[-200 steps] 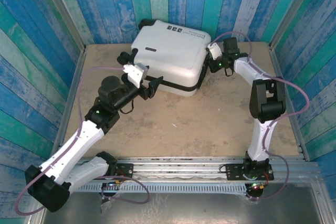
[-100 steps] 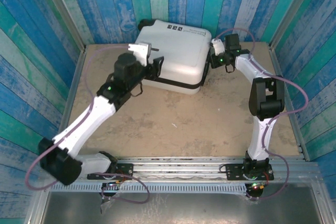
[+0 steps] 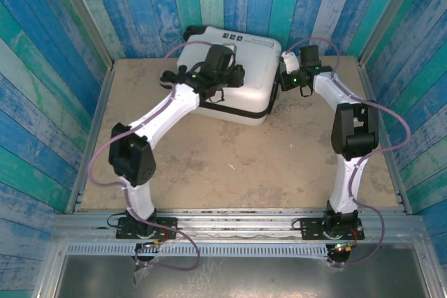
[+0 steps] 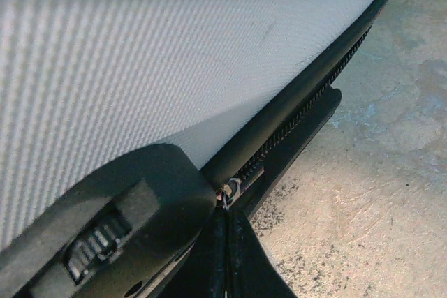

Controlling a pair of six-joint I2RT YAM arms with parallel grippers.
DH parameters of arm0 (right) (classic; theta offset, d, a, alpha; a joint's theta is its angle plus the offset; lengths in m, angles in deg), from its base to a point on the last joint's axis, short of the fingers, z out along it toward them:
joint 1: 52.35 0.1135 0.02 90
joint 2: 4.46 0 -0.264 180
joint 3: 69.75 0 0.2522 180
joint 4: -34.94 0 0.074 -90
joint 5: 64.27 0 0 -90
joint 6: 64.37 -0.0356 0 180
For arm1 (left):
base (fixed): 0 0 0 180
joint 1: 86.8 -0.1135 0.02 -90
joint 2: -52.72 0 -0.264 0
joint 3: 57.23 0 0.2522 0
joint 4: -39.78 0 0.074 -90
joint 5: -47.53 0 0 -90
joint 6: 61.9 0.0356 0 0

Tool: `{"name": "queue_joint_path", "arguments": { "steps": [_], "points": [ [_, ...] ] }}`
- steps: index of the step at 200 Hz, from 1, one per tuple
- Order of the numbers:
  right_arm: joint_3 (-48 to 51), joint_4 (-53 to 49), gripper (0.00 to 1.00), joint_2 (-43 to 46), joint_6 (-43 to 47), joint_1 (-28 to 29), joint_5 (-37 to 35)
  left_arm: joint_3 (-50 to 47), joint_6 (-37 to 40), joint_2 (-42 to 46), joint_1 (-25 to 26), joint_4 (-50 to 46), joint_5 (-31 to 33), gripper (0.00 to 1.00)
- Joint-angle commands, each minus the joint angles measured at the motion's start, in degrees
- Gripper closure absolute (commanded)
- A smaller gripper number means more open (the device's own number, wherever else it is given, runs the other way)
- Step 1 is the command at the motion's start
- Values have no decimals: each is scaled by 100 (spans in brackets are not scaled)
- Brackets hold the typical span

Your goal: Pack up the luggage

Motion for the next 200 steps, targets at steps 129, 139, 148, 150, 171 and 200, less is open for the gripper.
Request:
{"name": "queue_joint_path", "arguments": {
  "steps": [129, 139, 148, 150, 171, 200],
  "points": [
    [-750, 541, 99, -548, -691, -372, -121, -430, -155, -1224, 145, -1662, 668, 47],
    [-794, 578, 99, -602, -713, -381, -136, -502, -167, -1205, 145, -1624, 666, 47],
    [-831, 616, 99, -647, -750, -385, -185, -554, -165, -1197, 145, -1605, 648, 48],
    [-842, 628, 99, -658, -764, -389, -194, -562, -165, -1189, 149, -1604, 641, 48],
    [-923, 778, 99, -764, -922, -423, -323, -629, -166, -1179, 146, -1571, 639, 49],
    [-1047, 1034, 100, -913, -1050, -443, -478, -666, -149, -1178, 145, -1569, 643, 49]
  ]
}}
